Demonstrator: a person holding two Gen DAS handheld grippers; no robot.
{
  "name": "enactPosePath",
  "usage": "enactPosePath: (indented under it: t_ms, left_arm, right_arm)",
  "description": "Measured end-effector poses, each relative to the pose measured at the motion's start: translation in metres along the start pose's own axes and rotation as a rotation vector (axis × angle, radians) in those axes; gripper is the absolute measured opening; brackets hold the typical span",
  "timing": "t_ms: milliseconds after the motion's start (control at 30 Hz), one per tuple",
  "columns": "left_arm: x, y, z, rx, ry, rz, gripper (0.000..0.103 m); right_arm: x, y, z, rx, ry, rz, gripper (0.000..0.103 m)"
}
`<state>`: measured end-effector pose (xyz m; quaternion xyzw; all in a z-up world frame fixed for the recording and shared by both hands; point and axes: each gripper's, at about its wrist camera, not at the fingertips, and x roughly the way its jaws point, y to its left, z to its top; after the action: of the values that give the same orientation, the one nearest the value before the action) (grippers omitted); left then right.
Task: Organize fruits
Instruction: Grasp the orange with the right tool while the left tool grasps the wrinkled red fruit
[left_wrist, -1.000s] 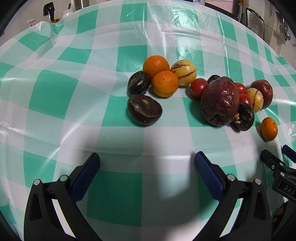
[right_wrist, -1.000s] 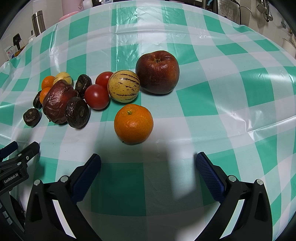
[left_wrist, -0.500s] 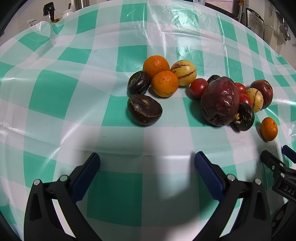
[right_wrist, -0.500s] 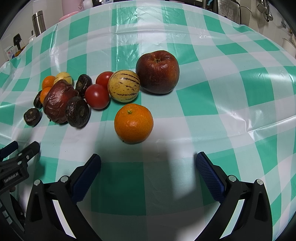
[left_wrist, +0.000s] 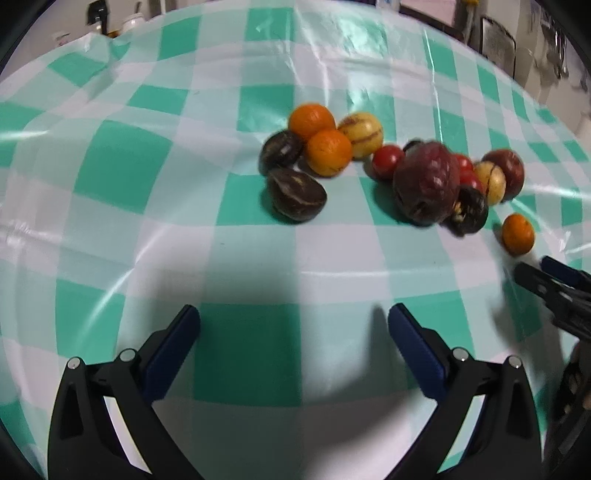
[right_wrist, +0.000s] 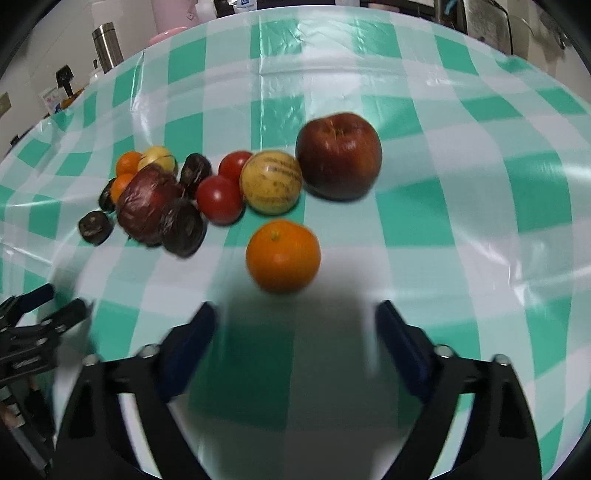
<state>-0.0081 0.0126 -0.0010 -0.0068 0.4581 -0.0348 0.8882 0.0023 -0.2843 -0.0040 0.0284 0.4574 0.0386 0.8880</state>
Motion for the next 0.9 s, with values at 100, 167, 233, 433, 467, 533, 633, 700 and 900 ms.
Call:
enactPosePath:
  t_ms: [100, 167, 233, 433, 467, 533, 633, 700, 900]
  left_arm:
    - [-0.006, 0.000, 0.002, 0.004, -0.063, -0.009, 0.102]
    - [-0.010, -0.007, 0.007, 0.025, -0.078, -0.008, 0.102]
    - [-0.007, -0.016, 0.011, 0.047, -0.076, -0.029, 0.095]
    - [0.013, -0.058, 0.025, 0.134, -0.039, -0.095, 0.063]
    - [0.012, -0.060, 0.022, 0.140, -0.037, -0.104, 0.061]
    - [0.019, -0.073, 0.028, 0.166, -0.036, -0.085, 0.060]
    - [0.028, -0.084, 0.036, 0.200, -0.029, -0.085, 0.059]
    - [0.035, -0.092, 0.042, 0.223, -0.020, -0.081, 0.060]
    - [0.054, -0.117, 0.064, 0.262, -0.013, -0.094, 0.064]
  right_arm:
    - [0.010, 0.005, 0.013, -0.036, -0.002, -0.037, 0.072]
    - [0.016, 0.010, 0.020, -0.058, -0.008, -0.043, 0.064]
    - [0.018, 0.012, 0.023, -0.064, -0.020, -0.042, 0.055]
    - [0.007, -0.008, 0.021, 0.037, -0.075, -0.007, 0.041]
    - [0.006, -0.012, 0.021, 0.059, -0.078, -0.004, 0.041]
    - [0.005, -0.021, 0.020, 0.104, -0.084, 0.005, 0.041]
    - [0.008, -0.028, 0.021, 0.140, -0.073, 0.028, 0.041]
    - [0.009, -0.030, 0.021, 0.158, -0.072, 0.044, 0.042]
    - [0.009, -0.030, 0.018, 0.167, -0.076, 0.053, 0.042]
